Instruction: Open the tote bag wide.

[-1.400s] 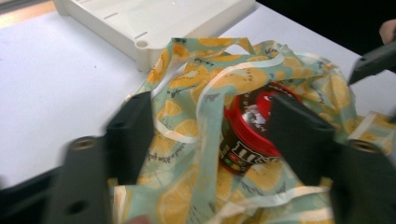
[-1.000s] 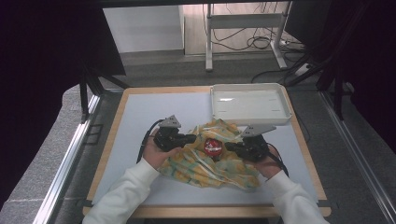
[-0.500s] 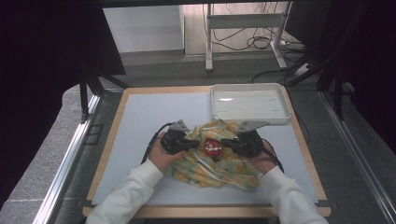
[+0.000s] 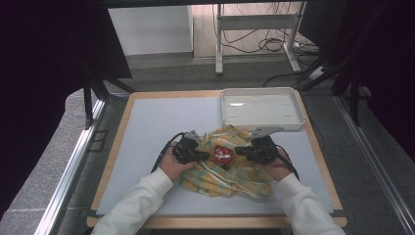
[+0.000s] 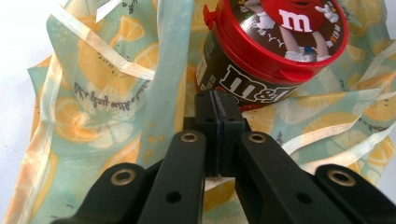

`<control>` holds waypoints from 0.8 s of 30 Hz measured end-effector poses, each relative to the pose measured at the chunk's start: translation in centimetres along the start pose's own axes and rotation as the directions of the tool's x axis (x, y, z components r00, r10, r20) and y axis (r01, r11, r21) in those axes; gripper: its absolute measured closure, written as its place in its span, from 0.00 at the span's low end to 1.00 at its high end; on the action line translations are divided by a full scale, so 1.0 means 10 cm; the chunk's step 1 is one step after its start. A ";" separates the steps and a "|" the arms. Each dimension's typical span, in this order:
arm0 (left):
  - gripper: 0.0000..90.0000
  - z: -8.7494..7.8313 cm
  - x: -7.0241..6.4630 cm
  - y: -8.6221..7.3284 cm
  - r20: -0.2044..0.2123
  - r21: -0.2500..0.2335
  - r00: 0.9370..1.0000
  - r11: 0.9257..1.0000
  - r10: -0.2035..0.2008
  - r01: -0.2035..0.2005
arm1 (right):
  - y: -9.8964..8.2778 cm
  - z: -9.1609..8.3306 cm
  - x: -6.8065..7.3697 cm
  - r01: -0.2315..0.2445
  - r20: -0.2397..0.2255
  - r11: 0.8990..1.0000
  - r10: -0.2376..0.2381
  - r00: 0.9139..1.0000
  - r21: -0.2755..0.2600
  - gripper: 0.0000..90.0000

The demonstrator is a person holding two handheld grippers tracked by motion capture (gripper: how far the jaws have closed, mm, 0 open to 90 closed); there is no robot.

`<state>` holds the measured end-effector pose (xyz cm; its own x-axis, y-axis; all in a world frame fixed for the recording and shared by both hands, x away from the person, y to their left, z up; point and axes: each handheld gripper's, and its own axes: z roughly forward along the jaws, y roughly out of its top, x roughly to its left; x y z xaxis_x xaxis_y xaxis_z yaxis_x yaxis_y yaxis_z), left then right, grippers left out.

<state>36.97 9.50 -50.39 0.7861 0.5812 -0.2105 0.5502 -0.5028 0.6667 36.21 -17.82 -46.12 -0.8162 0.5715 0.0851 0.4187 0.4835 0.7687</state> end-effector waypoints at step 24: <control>1.00 0.10 -0.10 -0.15 0.098 0.113 0.995 0.994 -0.006 -0.005 | -0.05 0.60 -0.51 -0.086 0.094 0.993 0.079 0.992 0.075 0.99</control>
<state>35.62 9.00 -51.88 0.8066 0.5185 -0.2837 0.5745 -0.5751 0.5824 42.54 -16.94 -50.76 -0.7396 0.6675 0.0860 0.5163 0.4809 0.7086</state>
